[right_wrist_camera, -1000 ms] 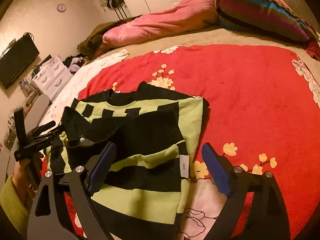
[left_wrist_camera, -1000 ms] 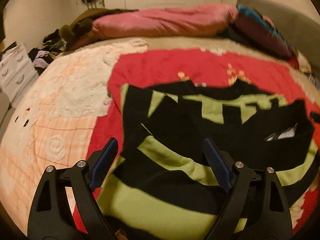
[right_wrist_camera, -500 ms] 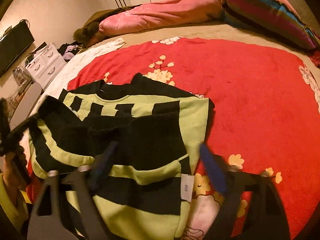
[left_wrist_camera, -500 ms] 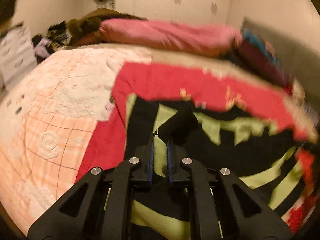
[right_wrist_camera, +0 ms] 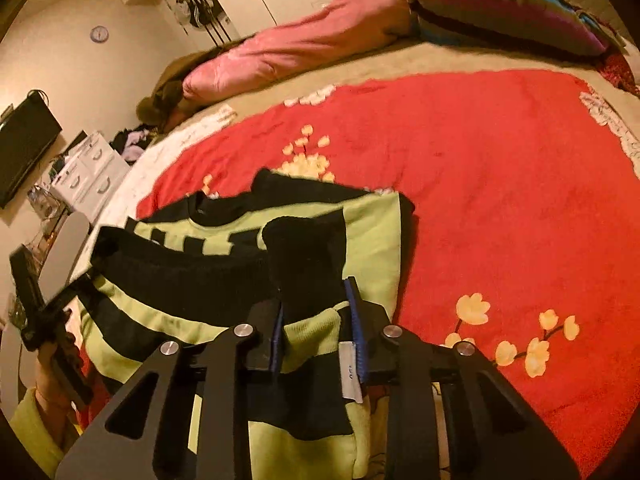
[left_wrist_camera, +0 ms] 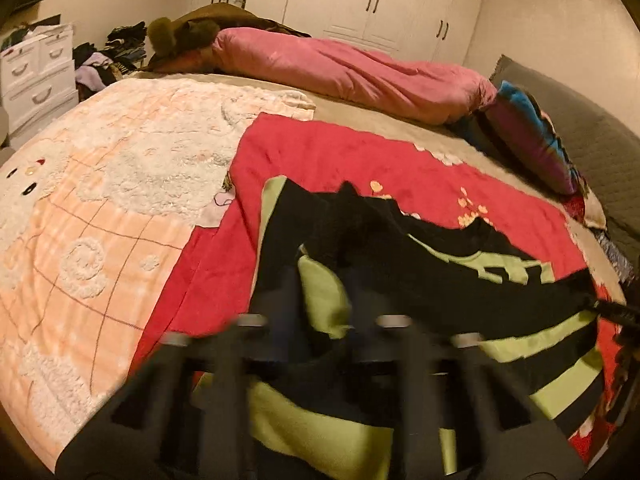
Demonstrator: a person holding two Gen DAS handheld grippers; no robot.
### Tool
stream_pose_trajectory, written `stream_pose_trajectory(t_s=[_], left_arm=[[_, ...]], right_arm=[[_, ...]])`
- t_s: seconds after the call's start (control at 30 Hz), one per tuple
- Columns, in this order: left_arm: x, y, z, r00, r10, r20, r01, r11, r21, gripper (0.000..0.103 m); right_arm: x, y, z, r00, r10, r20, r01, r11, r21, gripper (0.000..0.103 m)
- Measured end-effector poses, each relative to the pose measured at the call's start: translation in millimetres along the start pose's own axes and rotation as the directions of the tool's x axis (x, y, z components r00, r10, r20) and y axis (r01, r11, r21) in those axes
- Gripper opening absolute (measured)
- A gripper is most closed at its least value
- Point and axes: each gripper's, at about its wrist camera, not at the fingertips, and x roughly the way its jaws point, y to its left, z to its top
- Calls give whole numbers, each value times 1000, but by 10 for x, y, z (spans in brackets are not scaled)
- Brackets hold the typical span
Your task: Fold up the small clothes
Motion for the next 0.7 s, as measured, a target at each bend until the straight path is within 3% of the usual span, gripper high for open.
stream_pose_trajectory(t_s=[0.27, 0.5, 0.7], left_arm=[[-296, -90, 231, 993, 13, 117, -11, 1000, -15, 3], [-54, -72, 390, 992, 101, 78, -96, 993, -75, 4], [229, 129, 389, 986, 167, 13, -163, 975, -152, 35]], right_arm=[[-258, 150, 254, 993, 9, 114, -6, 1000, -30, 20], [-51, 257, 516, 992, -28, 126, 36, 997, -69, 20], [329, 163, 511, 981, -177, 78, 184, 979, -91, 20]])
